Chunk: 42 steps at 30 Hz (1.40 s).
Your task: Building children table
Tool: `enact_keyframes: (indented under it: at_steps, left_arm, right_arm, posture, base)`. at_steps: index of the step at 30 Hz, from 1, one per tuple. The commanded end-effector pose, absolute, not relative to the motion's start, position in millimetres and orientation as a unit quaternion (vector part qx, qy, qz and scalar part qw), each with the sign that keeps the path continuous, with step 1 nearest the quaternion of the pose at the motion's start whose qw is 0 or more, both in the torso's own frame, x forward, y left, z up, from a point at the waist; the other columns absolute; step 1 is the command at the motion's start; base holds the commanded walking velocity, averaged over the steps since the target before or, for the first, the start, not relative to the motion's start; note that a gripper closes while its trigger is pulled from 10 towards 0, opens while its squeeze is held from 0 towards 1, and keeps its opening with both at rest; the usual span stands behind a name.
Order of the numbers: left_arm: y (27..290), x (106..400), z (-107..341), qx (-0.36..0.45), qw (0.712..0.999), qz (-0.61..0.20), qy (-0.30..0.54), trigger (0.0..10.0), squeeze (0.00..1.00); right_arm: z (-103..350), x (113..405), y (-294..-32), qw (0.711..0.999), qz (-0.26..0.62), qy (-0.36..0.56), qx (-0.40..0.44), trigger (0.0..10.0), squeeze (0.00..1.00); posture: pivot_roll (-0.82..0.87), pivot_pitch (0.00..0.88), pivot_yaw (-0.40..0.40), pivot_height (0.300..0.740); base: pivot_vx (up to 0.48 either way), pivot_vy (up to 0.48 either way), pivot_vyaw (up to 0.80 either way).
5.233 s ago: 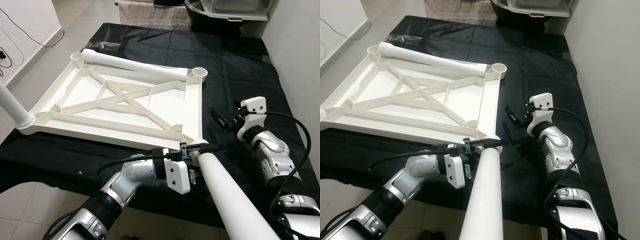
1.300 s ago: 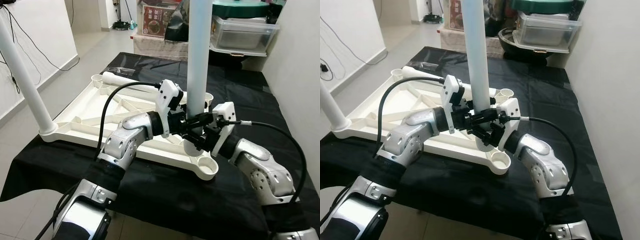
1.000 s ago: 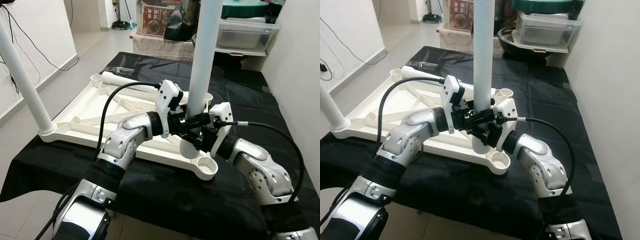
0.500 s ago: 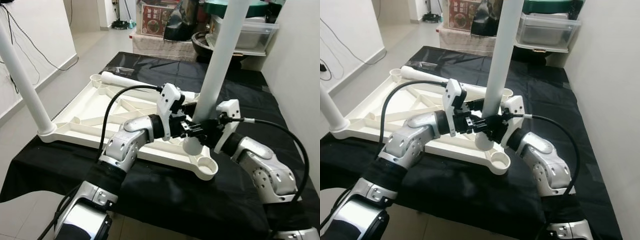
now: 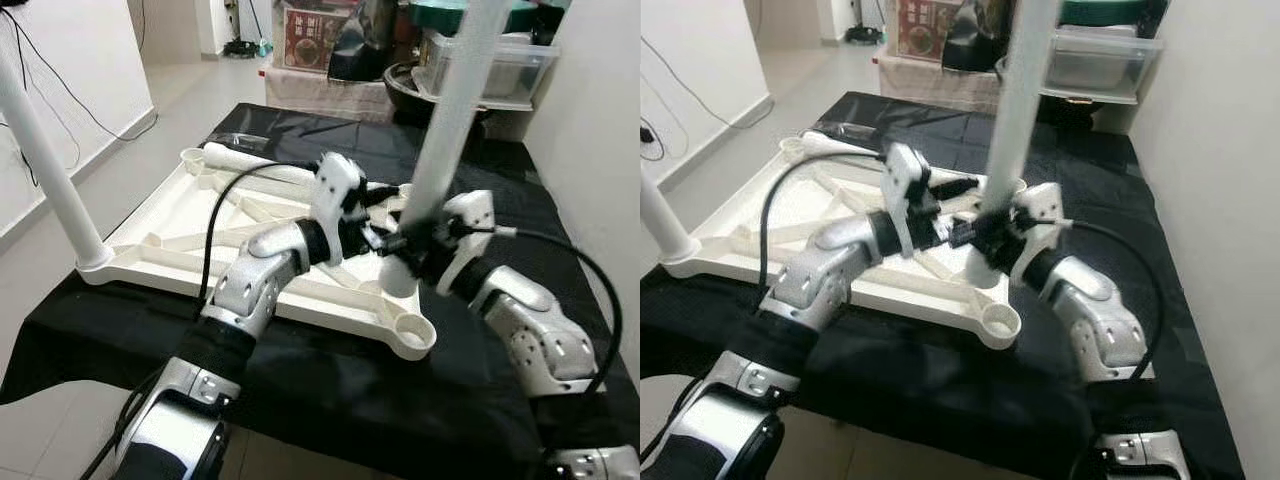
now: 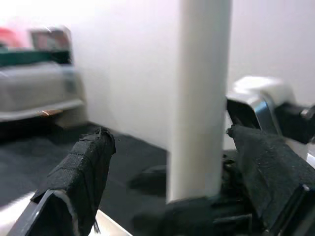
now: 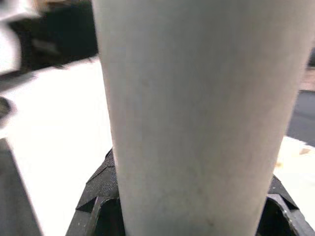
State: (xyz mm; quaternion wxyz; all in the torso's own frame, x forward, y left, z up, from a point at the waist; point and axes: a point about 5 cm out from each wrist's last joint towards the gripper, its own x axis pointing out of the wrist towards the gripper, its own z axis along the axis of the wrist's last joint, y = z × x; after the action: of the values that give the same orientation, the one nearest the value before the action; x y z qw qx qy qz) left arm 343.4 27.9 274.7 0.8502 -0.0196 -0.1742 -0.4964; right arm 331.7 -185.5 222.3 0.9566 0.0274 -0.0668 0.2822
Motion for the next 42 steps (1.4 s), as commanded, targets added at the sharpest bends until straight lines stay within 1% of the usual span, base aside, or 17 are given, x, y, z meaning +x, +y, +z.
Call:
enact_keyframes:
  at_steps: [1,6,8,11,13,15,18,20,21,22,24,27,32,33,34,35,42]
  left_arm:
    - [32,346,280,-0.018,0.858,-0.478,-0.186,10.0,0.00]
    - [47,345,289,-0.019,0.877,-0.432,-0.211,10.0,0.00]
    - [49,340,276,-0.017,0.880,-0.433,-0.196,10.0,0.00]
    - [47,333,258,-0.008,0.876,-0.452,-0.167,10.0,0.00]
    - [47,333,258,-0.008,0.876,-0.452,-0.167,10.0,0.00]
    - [44,322,236,-0.003,0.864,-0.487,-0.127,10.0,0.00]
    - [43,318,226,0.002,0.861,-0.497,-0.112,10.0,0.00]
    - [40,313,209,0.021,0.858,-0.505,-0.094,10.0,0.00]
    - [40,313,209,0.021,0.858,-0.505,-0.094,10.0,0.00]
    - [39,312,200,0.033,0.856,-0.509,-0.083,10.0,0.00]
    - [39,312,200,0.033,0.856,-0.509,-0.083,10.0,0.00]
    - [37,313,197,0.042,0.856,-0.509,-0.078,10.0,0.00]
    - [37,314,197,0.045,0.858,-0.506,-0.079,10.0,0.00]
    - [35,314,199,0.051,0.858,-0.504,-0.083,10.0,0.23]
    - [35,314,199,0.051,0.858,-0.504,-0.083,10.0,0.23]
    - [33,313,203,0.058,0.857,-0.504,-0.090,10.0,1.00]
    - [29,311,202,0.079,0.855,-0.503,-0.094,10.0,1.00]
  right_arm:
    - [228,336,-194,0.964,0.251,-0.083,0.025,0.0,0.00]
    - [241,346,-209,0.975,0.191,-0.110,0.031,0.0,0.00]
    - [250,350,-214,0.976,0.169,-0.127,0.044,0.0,0.00]
    - [258,352,-216,0.974,0.169,-0.141,0.060,0.0,0.00]
    - [258,352,-216,0.974,0.169,-0.141,0.060,0.0,0.00]
    - [266,351,-213,0.968,0.185,-0.155,0.067,0.0,0.00]
    - [271,350,-210,0.965,0.192,-0.161,0.072,0.0,0.00]
    - [278,346,-198,0.954,0.232,-0.169,0.087,0.0,0.00]
    - [278,346,-198,0.954,0.232,-0.169,0.087,0.0,0.00]
    - [279,339,-184,0.940,0.283,-0.168,0.094,0.0,0.00]
    - [279,339,-184,0.940,0.283,-0.168,0.094,0.0,0.00]
    - [274,325,-162,0.919,0.352,-0.152,0.095,0.0,0.00]
    - [270,322,-157,0.914,0.368,-0.144,0.092,0.0,0.00]
    - [264,318,-152,0.909,0.386,-0.133,0.087,0.0,0.00]
    - [264,318,-152,0.909,0.386,-0.133,0.087,0.0,0.00]
    - [255,316,-148,0.907,0.397,-0.118,0.075,0.0,0.00]
    - [249,318,-148,0.909,0.397,-0.108,0.065,0.0,0.00]
  posture:
    - [0.08,0.015,-0.069,0.740]
    - [0.08,0.018,-0.075,0.740]
    - [0.08,0.021,-0.073,0.740]
    - [0.08,0.023,-0.079,0.740]
    - [0.08,0.023,-0.079,0.740]
    - [0.08,0.023,-0.079,0.740]
    - [0.08,0.025,-0.077,0.740]
    - [0.08,0.026,-0.077,0.740]
    - [0.08,0.026,-0.077,0.740]
    - [0.08,0.026,-0.077,0.740]
    - [0.08,0.026,-0.077,0.740]
    - [0.07,0.029,-0.078,0.740]
    - [0.07,0.028,-0.077,0.740]
    - [0.07,0.030,-0.077,0.740]
    - [0.07,0.030,-0.077,0.740]
    - [0.07,0.030,-0.077,0.740]
    - [0.08,0.033,-0.077,0.740]
  base:
    - [0.000,0.000,0.00]
    - [0.000,0.000,0.00]
    - [0.000,0.000,0.00]
    - [0.000,0.000,0.00]
    - [0.000,0.000,0.00]
    - [0.000,0.000,0.00]
    - [0.000,0.000,0.00]
    - [0.000,0.000,0.00]
    - [0.000,0.000,0.00]
    - [0.000,0.000,0.00]
    - [0.000,0.000,0.00]
    - [0.000,0.000,0.00]
    - [0.000,0.000,0.00]
    - [0.000,0.000,0.00]
    - [0.000,0.000,0.00]
    - [0.000,0.000,0.00]
    - [0.000,0.000,0.00]
